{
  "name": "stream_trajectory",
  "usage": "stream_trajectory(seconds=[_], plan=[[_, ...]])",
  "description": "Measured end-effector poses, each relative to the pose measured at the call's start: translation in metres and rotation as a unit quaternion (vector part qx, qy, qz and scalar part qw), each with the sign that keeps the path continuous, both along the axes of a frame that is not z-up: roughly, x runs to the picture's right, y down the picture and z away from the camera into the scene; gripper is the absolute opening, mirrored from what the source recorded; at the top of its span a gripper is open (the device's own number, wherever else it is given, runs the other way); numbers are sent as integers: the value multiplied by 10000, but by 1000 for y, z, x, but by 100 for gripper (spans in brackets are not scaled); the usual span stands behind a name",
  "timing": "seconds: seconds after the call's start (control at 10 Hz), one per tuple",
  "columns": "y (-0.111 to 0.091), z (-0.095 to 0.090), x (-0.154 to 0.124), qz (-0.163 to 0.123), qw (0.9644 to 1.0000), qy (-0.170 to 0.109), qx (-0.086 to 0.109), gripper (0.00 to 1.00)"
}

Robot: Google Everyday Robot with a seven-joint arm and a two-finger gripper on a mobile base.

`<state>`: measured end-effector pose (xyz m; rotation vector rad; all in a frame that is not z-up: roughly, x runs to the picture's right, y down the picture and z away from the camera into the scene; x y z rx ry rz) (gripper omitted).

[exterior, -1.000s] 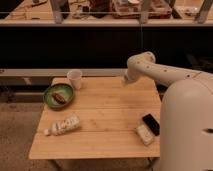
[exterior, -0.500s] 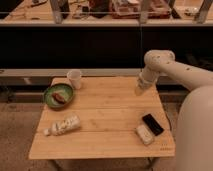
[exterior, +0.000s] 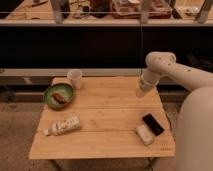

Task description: Place the white sponge in the ceramic cup

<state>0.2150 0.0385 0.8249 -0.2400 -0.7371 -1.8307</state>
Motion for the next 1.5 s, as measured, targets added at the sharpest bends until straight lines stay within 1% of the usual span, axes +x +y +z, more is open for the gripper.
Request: stream_trajectory(seconds=[0.1,0.2,0.3,0.4,0.5,0.6,0.7,0.9,1.0,1.1,1.2,1.5], plan=[[13,4,10,60,10000,-65,4,8],[20,5,13,66,9999,-152,19,9],[29,4,17,58,9997,-219,19,14],[43,4,26,21,9997,-237,-31,24],[61,1,37,-73,9998,-189,-91,37],[70,-1,41,-162,9997,-159,-112,46],[80,-4,42,-275,9994,-138,-124,56],[98,-10,36,-334,9992,-169,-146,75],[102,-11,33,-308,9992,-201,-130,80],[107,-11,28,-296,9992,-242,-114,80],[111,-10,25,-346,9990,-232,-136,80],[111,-10,25,-345,9991,-227,-128,80]])
